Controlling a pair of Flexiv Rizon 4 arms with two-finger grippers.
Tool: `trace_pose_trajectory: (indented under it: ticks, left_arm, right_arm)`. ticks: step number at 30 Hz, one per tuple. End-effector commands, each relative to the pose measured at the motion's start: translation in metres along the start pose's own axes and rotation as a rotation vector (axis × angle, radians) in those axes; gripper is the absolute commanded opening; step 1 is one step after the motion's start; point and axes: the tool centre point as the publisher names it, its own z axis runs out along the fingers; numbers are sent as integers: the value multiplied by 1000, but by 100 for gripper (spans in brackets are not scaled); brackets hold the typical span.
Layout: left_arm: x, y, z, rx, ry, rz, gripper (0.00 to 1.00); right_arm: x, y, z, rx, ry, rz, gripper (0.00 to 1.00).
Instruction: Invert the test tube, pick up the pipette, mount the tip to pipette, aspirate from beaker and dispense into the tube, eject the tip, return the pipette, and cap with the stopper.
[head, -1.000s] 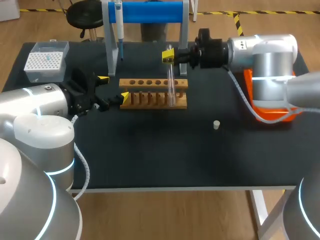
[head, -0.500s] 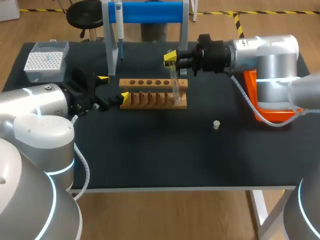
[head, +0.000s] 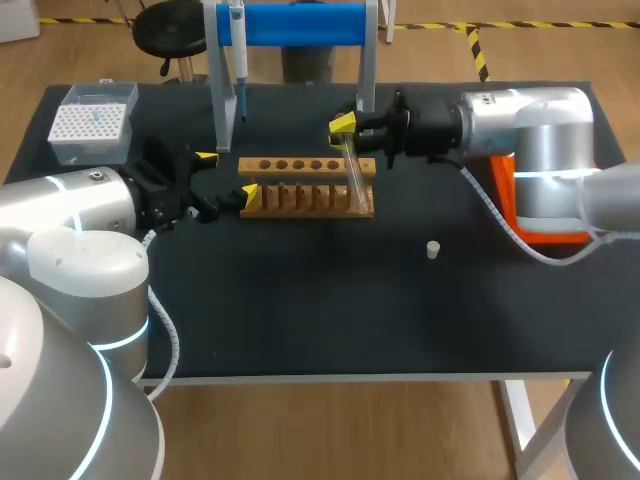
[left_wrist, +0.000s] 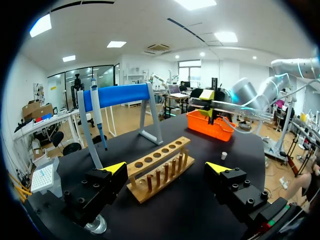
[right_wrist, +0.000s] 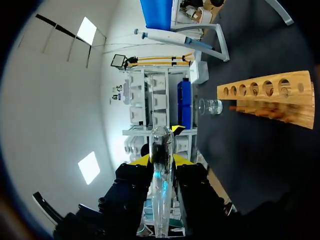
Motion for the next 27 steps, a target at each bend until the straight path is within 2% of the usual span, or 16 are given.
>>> trace_pose_trajectory:
  ticks: [1,27]
  left_arm:
    - [0,0,0,1,-1,-1,100]
    - [0,0,0,1,-1,-1,100]
  right_arm:
    - [-2,5,-1,23,0,2,0]
    - [-1,9,-5,3,-42,-60,0]
